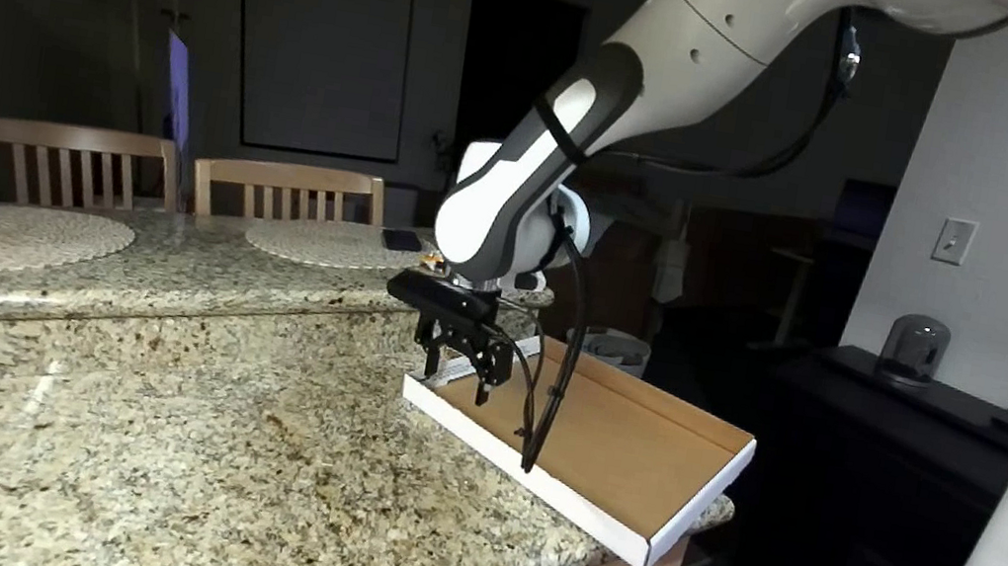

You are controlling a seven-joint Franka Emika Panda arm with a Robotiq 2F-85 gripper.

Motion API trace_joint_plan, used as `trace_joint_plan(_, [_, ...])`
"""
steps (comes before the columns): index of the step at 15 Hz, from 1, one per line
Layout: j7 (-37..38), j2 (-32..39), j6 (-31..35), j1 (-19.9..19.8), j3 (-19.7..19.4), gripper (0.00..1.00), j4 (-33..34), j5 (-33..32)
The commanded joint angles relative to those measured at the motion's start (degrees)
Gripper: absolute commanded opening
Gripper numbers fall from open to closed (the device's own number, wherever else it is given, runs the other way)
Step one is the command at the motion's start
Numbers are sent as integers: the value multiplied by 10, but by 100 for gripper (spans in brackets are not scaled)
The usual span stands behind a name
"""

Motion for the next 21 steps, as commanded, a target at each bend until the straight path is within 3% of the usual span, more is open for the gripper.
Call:
trace_joint_plan(1, [-48, -6, -44, 23, -18, 100, 3, 3])
trace_joint_plan(11, [12, 3, -12, 36, -110, 100, 97, -66])
trace_joint_plan(13, [-50, -51, -20, 21, -76, 100, 39, -9])
trace_joint_plan(14, [-22, -4, -22, 27, -98, 100, 92, -38])
trace_joint_plan(17, [-29, -27, -22, 28, -82, 100, 65, -24])
trace_joint_plan(21, [29, 29, 19, 40, -111, 100, 123, -66])
